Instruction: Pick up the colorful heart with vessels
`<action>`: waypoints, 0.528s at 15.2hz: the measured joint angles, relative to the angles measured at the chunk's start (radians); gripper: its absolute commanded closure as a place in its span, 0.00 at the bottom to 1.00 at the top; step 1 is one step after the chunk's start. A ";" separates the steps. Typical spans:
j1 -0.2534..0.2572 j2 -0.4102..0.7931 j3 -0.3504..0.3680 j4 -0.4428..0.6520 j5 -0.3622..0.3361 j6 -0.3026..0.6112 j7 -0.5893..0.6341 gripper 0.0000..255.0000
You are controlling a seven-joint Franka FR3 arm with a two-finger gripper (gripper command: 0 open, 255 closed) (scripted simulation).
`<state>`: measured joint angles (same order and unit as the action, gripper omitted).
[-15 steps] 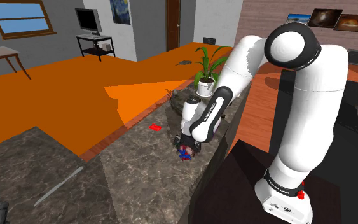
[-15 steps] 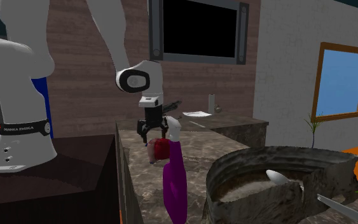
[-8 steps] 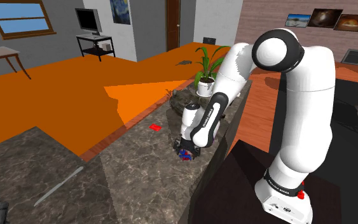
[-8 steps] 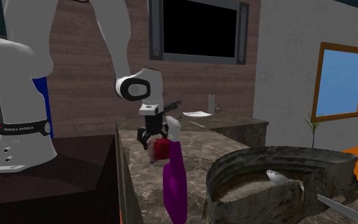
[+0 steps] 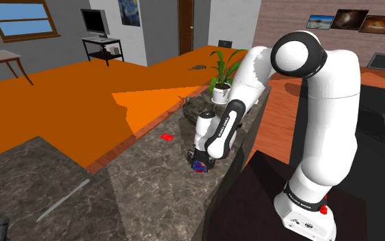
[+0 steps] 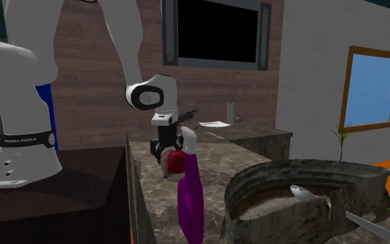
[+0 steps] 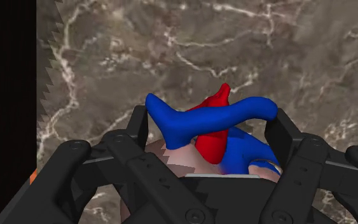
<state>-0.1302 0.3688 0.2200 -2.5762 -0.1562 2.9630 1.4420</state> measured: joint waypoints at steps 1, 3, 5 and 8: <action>0.000 0.000 0.000 0.000 0.000 0.000 0.000 1.00; -0.007 -0.009 0.006 -0.002 0.004 -0.008 -0.004 1.00; -0.021 -0.035 0.024 -0.010 0.018 -0.028 -0.013 1.00; -0.049 -0.081 0.057 -0.017 0.046 -0.067 -0.035 1.00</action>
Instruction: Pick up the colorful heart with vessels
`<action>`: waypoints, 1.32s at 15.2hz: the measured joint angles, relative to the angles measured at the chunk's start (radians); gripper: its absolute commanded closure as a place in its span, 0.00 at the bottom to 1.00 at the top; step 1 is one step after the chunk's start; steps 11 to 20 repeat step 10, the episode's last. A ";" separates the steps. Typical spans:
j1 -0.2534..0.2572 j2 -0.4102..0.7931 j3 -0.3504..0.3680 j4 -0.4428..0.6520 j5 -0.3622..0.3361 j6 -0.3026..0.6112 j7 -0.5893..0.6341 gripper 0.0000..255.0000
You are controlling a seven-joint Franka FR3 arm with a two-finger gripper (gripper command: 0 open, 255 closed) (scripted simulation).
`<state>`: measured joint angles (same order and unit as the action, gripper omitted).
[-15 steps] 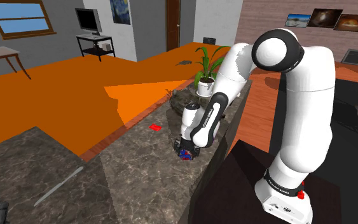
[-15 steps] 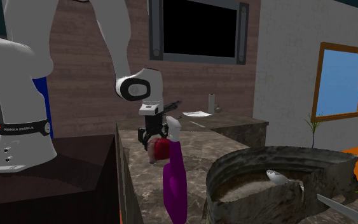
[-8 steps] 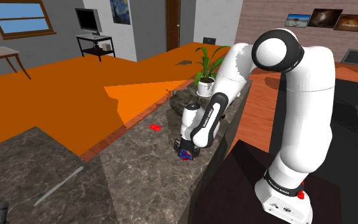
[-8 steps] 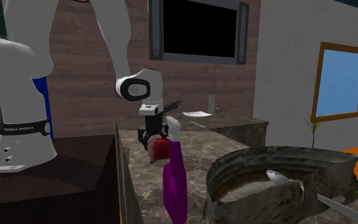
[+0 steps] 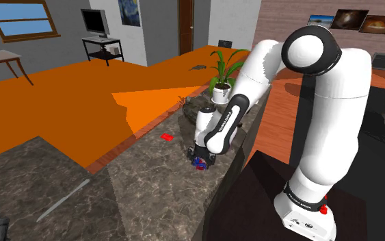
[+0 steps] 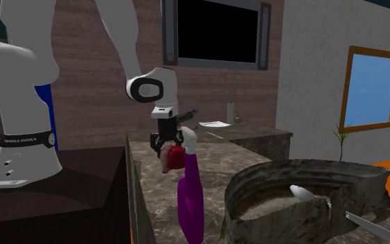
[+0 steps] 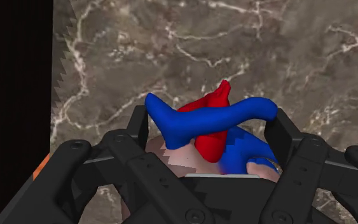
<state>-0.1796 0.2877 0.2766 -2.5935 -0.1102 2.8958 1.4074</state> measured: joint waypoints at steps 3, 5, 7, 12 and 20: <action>-0.025 -0.051 0.032 -0.013 0.036 -0.038 -0.025 1.00; -0.037 -0.088 0.053 -0.017 0.063 -0.068 -0.041 1.00; -0.046 -0.118 0.068 -0.018 0.088 -0.097 -0.058 1.00; -0.059 -0.162 0.085 -0.021 0.125 -0.137 -0.086 1.00; -0.059 -0.162 0.085 -0.021 0.125 -0.137 -0.086 1.00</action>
